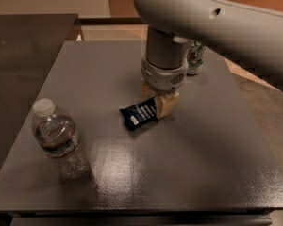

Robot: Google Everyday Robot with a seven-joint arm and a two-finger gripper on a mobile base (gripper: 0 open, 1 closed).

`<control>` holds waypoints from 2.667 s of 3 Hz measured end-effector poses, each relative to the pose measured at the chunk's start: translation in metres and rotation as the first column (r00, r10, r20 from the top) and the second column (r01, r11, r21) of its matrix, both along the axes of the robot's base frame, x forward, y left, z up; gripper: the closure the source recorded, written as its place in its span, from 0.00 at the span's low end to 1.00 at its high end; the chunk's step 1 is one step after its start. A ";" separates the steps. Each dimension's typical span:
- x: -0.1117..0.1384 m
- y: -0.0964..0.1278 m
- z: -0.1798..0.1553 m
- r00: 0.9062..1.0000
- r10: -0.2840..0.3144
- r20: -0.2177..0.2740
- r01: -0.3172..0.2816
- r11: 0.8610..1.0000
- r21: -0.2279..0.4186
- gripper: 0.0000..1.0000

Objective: Move rxbar blueberry near water bottle

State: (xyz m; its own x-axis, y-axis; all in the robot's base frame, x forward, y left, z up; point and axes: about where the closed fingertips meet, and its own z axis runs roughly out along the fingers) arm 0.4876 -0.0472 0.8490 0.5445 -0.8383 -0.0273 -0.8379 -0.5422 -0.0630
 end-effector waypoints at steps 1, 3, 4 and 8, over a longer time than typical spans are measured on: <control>-0.015 0.016 0.005 0.998 0.055 0.010 -0.055 0.998 0.010 1.00; -0.035 0.050 0.010 0.988 0.155 0.024 -0.155 0.988 0.021 1.00; -0.043 0.062 0.003 0.983 0.186 0.012 -0.186 0.983 0.012 1.00; -0.057 0.082 -0.009 0.974 0.226 -0.004 -0.226 0.974 0.002 0.13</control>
Offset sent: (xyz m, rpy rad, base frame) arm -0.0434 0.0596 0.0149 0.0334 -0.0224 0.1865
